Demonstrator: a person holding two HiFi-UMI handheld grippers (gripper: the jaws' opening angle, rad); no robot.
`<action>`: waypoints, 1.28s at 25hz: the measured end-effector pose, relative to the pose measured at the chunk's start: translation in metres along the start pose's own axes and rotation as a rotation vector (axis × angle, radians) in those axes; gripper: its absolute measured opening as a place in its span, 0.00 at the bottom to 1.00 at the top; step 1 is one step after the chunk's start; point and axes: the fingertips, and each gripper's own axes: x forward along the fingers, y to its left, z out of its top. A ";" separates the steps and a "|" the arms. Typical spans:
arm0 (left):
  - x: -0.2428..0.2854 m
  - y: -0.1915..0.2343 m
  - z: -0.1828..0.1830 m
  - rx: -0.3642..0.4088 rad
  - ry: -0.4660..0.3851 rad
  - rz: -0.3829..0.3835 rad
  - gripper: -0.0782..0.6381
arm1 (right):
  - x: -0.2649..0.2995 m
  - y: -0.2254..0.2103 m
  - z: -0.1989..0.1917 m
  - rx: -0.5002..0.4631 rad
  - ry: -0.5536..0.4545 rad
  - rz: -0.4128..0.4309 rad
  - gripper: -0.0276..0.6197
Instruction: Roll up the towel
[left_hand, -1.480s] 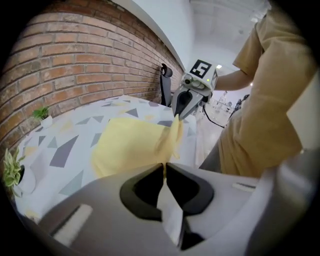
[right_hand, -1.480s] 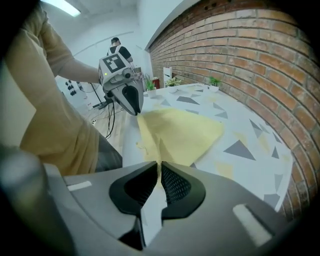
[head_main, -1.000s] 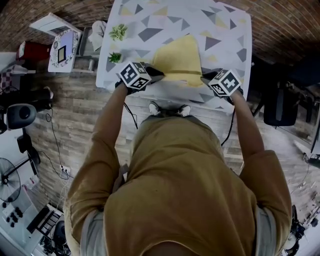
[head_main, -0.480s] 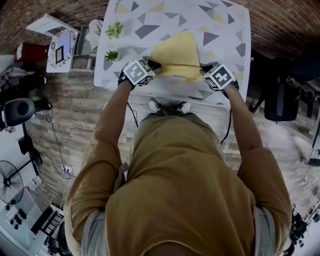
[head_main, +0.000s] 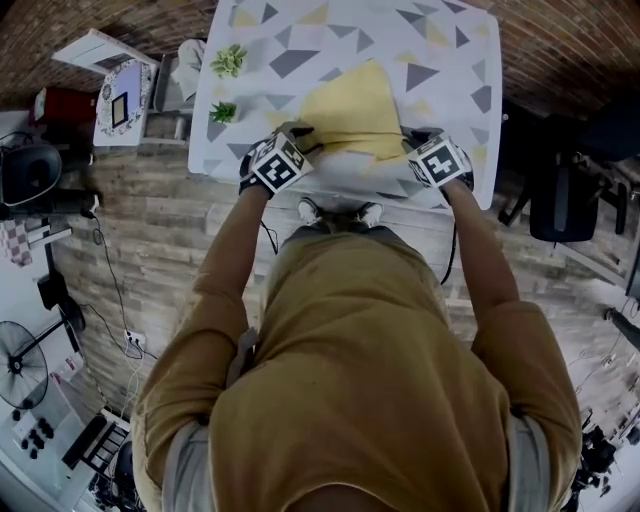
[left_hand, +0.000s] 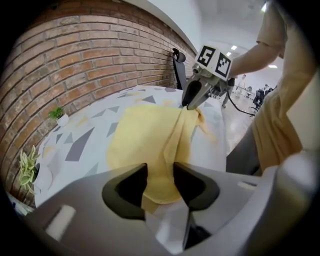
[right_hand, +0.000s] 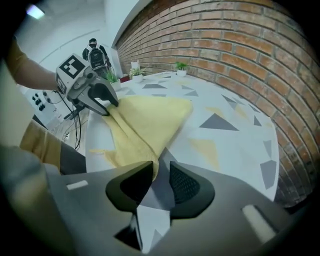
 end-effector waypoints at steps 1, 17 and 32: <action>-0.001 0.000 -0.001 -0.017 -0.008 0.014 0.37 | 0.000 0.000 0.001 0.000 -0.006 -0.009 0.18; -0.006 0.009 -0.007 -0.132 -0.063 0.140 0.46 | -0.001 -0.005 0.009 0.069 -0.028 -0.038 0.24; -0.021 0.021 -0.003 -0.191 -0.135 0.183 0.49 | -0.034 -0.008 0.030 0.129 -0.173 -0.048 0.29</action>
